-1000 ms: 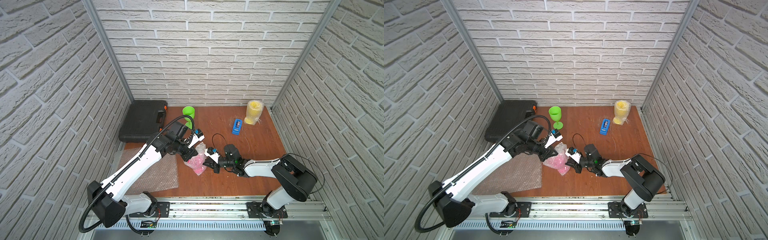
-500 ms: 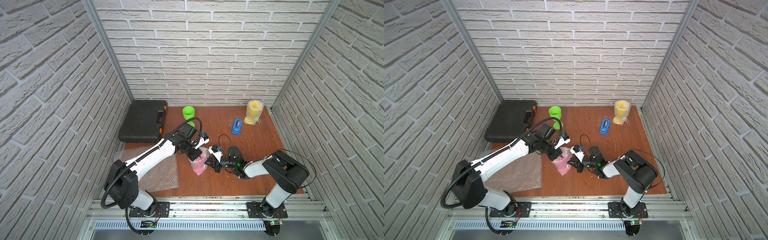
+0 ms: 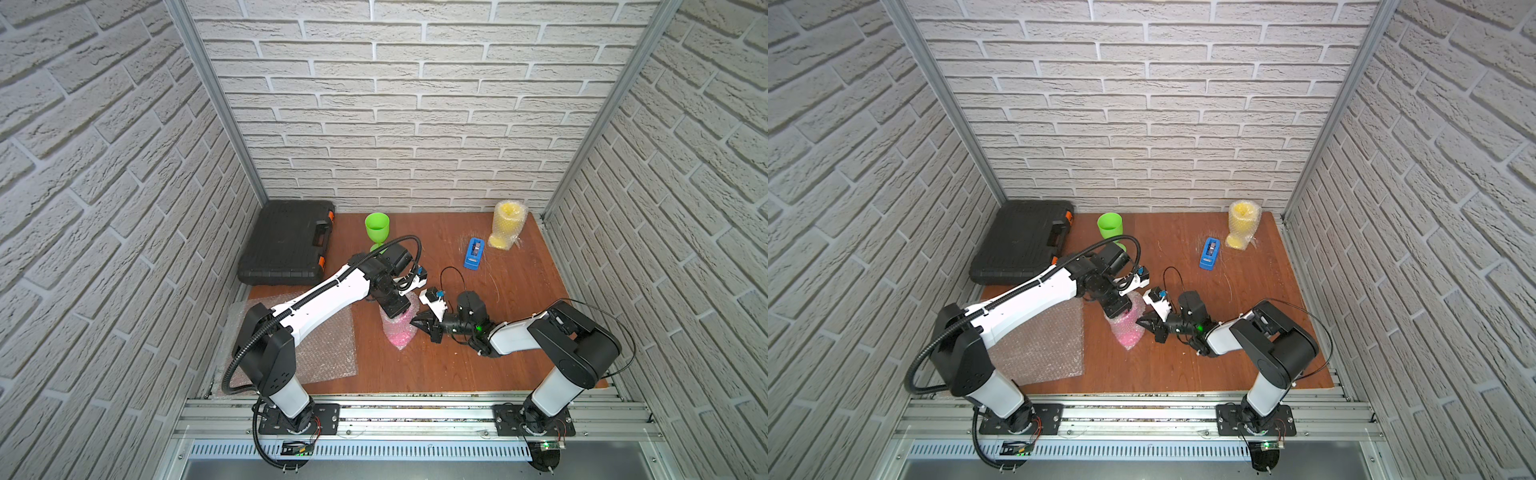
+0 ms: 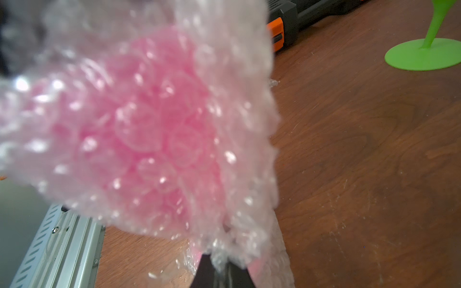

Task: Wrap wine glasses in bubble wrap
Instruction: Wrap the wine glass in bubble wrap.

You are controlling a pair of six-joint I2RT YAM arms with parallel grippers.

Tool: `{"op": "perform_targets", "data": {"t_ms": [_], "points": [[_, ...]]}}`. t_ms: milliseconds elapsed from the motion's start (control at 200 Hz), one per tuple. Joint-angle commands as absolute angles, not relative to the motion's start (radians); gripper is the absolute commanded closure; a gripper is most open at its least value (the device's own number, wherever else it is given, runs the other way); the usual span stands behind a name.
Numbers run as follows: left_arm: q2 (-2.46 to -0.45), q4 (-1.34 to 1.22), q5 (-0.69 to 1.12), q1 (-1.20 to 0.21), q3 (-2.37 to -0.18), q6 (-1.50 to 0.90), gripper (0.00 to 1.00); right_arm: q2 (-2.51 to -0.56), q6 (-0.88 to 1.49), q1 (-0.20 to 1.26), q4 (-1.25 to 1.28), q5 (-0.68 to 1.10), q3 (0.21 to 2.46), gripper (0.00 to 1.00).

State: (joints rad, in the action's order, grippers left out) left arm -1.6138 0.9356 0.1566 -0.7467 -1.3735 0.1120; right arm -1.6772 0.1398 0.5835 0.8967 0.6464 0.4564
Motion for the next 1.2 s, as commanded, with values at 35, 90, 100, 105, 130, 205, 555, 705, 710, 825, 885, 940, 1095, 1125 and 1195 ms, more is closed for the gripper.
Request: {"op": "perform_targets", "data": {"t_ms": [35,90,100,105,130,205,555,705,710,825,885,940,1095,1125,1195], "points": [[-1.565,1.026,0.113,-0.718,-1.343,0.114,0.43,-1.644,0.124,0.586,0.867,0.667,0.461,0.97],[-1.515,1.013,0.149,-0.704,-1.357,0.110,0.39,-1.643,0.123,0.585,0.863,0.669,0.461,0.97],[-1.508,1.011,0.154,-0.702,-1.359,0.109,0.39,-1.643,0.123,0.585,0.862,0.669,0.462,0.97],[-1.503,1.011,0.156,-0.700,-1.360,0.109,0.39,-1.643,0.123,0.585,0.862,0.670,0.462,0.97],[-1.486,1.008,0.164,-0.695,-1.366,0.107,0.38,-1.641,0.120,0.585,0.858,0.669,0.463,0.97],[-1.453,1.005,0.184,-0.681,-1.391,0.107,0.38,-1.640,0.122,0.585,0.855,0.673,0.465,0.97],[-1.478,0.866,0.291,-0.678,-1.450,0.054,0.37,-1.637,0.128,0.586,0.846,0.683,0.472,0.97],[-1.495,0.850,0.278,-0.684,-1.461,0.061,0.37,-1.630,0.125,0.585,0.835,0.683,0.472,0.97],[-1.496,0.850,0.276,-0.685,-1.460,0.062,0.37,-1.629,0.125,0.585,0.834,0.683,0.472,0.97],[-1.487,0.844,0.266,-0.685,-1.460,0.078,0.53,-1.622,0.123,0.586,0.828,0.680,0.468,0.97],[-1.480,0.844,0.292,-0.686,-1.455,0.082,0.71,-1.616,0.120,0.585,0.819,0.675,0.467,0.97],[-1.476,0.855,0.311,-0.686,-1.446,0.087,0.86,-1.614,0.119,0.586,0.812,0.670,0.469,0.97],[-1.476,0.922,0.383,-0.686,-1.399,0.120,1.00,-1.624,0.136,0.585,0.781,0.636,0.485,0.97],[-1.482,0.935,0.391,-0.686,-1.388,0.123,1.00,-1.626,0.142,0.583,0.786,0.631,0.483,0.97],[-1.512,0.977,0.394,-0.683,-1.367,0.124,1.00,-1.629,0.147,0.583,0.789,0.627,0.485,0.97]]}}
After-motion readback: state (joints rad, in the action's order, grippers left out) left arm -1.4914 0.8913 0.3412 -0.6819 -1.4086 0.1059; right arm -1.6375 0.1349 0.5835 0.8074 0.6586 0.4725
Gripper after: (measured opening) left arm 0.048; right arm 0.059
